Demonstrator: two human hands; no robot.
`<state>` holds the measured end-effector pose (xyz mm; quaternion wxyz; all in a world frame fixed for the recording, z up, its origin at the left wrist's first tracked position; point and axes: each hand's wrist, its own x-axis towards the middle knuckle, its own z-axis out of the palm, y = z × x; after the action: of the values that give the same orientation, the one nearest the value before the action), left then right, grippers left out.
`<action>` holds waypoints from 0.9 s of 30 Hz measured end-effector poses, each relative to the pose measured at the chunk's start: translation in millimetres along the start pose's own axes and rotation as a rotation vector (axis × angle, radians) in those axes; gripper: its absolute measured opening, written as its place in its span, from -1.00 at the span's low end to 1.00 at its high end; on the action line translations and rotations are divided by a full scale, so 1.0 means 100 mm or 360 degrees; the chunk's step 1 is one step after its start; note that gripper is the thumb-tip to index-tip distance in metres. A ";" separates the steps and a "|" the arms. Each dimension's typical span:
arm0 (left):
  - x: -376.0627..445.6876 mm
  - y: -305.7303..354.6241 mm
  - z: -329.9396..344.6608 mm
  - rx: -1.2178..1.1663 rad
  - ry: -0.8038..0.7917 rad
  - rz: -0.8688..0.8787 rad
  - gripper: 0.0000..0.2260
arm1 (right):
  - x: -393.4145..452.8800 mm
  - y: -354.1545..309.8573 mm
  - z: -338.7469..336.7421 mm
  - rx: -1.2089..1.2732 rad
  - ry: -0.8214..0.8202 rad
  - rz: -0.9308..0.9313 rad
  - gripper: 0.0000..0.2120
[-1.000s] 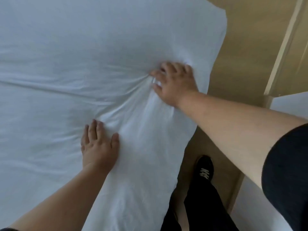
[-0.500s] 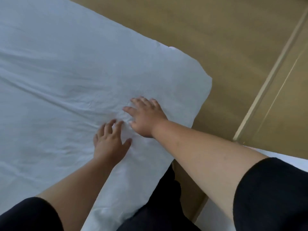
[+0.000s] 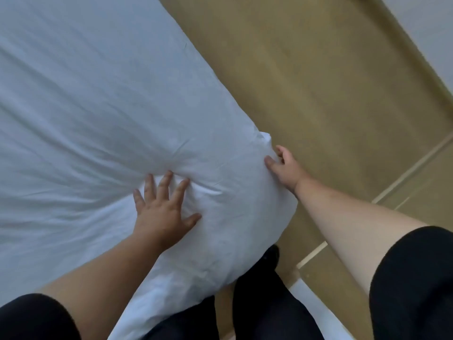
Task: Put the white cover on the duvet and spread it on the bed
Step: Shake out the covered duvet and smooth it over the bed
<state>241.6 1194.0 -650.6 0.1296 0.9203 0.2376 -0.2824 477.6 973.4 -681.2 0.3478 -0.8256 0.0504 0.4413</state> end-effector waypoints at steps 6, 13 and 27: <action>0.01 0.19 0.10 -0.0128 0.0093 -0.0218 -0.19 | 0.56 -0.25 -0.03 -0.0152 -0.0533 0.0081 -0.11; -0.01 0.92 0.03 -0.0409 0.0086 -0.0717 -0.14 | 0.56 -0.09 -0.69 -0.0210 -0.0362 -0.0128 -0.80; -0.56 2.75 0.89 -0.2464 0.0205 -0.1977 -0.42 | 0.49 0.23 -0.98 -0.0721 -0.1433 0.0235 -0.34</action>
<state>300.7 905.6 -661.4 0.5104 0.3078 0.8028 -0.0167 566.7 906.6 -694.8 0.1153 -0.6024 -0.1433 0.7767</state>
